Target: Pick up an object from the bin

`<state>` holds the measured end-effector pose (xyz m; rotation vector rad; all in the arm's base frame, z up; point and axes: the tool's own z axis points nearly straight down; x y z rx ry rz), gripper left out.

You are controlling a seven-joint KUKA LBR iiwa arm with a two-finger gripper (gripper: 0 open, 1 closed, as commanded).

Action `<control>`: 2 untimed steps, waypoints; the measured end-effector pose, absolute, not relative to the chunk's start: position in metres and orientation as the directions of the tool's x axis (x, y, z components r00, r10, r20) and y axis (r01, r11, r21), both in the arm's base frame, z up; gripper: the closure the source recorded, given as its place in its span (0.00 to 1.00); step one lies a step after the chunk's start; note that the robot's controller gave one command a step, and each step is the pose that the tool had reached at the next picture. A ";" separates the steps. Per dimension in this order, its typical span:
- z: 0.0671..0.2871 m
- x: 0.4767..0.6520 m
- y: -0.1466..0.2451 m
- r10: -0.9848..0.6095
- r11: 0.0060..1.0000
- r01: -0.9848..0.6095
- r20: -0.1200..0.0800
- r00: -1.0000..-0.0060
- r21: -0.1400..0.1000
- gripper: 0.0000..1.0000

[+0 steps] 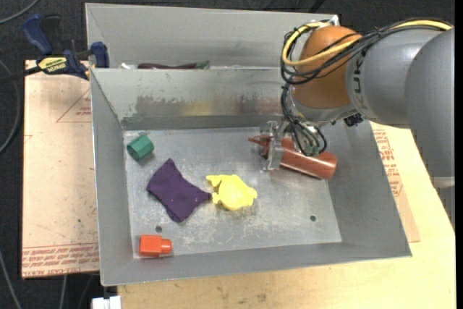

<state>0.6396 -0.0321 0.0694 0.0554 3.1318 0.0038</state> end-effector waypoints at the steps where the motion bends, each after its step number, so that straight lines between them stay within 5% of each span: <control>1: 0.069 0.640 -0.032 0.035 0.999 0.035 -0.009 -0.999 0.003 1.00; 2: 0.233 0.632 -0.029 -0.007 1.000 -0.007 -0.020 -1.000 0.002 1.00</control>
Offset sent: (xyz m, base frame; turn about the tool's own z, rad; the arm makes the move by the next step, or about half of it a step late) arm -0.0102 0.0025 0.1599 -0.0435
